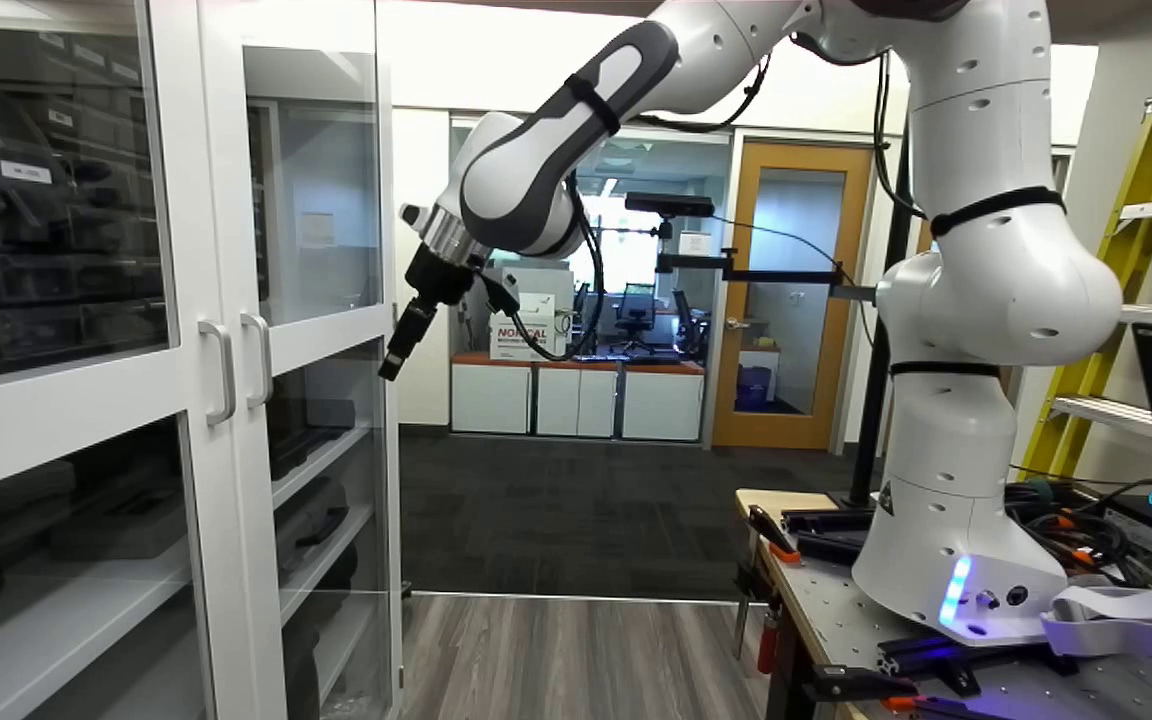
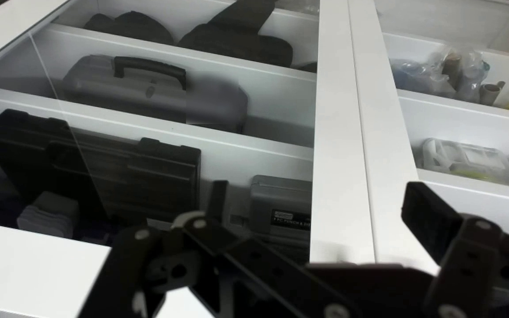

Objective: Open the door

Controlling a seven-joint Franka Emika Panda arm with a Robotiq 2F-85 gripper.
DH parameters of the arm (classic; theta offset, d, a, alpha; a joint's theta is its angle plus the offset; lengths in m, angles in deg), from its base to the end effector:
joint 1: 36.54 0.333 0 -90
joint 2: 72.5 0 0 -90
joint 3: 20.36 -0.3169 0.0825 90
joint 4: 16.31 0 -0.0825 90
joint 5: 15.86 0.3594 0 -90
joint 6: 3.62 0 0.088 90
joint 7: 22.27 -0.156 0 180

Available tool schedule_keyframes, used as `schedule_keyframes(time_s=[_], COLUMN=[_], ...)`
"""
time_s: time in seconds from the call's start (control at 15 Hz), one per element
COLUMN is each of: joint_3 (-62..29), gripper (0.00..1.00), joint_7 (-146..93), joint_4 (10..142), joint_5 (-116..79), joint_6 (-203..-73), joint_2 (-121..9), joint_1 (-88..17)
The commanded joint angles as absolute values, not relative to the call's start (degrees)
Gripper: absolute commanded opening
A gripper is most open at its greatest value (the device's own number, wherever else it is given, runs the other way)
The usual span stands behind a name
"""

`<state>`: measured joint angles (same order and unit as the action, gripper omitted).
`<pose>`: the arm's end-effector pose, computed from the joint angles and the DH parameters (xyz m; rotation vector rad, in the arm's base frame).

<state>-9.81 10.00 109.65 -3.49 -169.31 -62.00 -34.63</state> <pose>0.5904 -0.0980 0.3341 2.9164 0.3353 0.7610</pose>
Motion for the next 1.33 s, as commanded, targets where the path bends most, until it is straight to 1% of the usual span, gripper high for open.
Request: schedule_keyframes(time_s=[0.0,0.73,1.27], joint_3=[-10.67,-15.37,-17.90], gripper=[1.00,1.00,1.00], joint_7=[8.20,9.21,9.39], joint_4=[107.25,101.62,94.46], joint_5=[-1.78,7.53,8.86], joint_6=[-169.05,-170.20,-174.25], joint_2=[-61.27,-58.21,-50.52], joint_1=[-34.01,-34.69,-34.48])
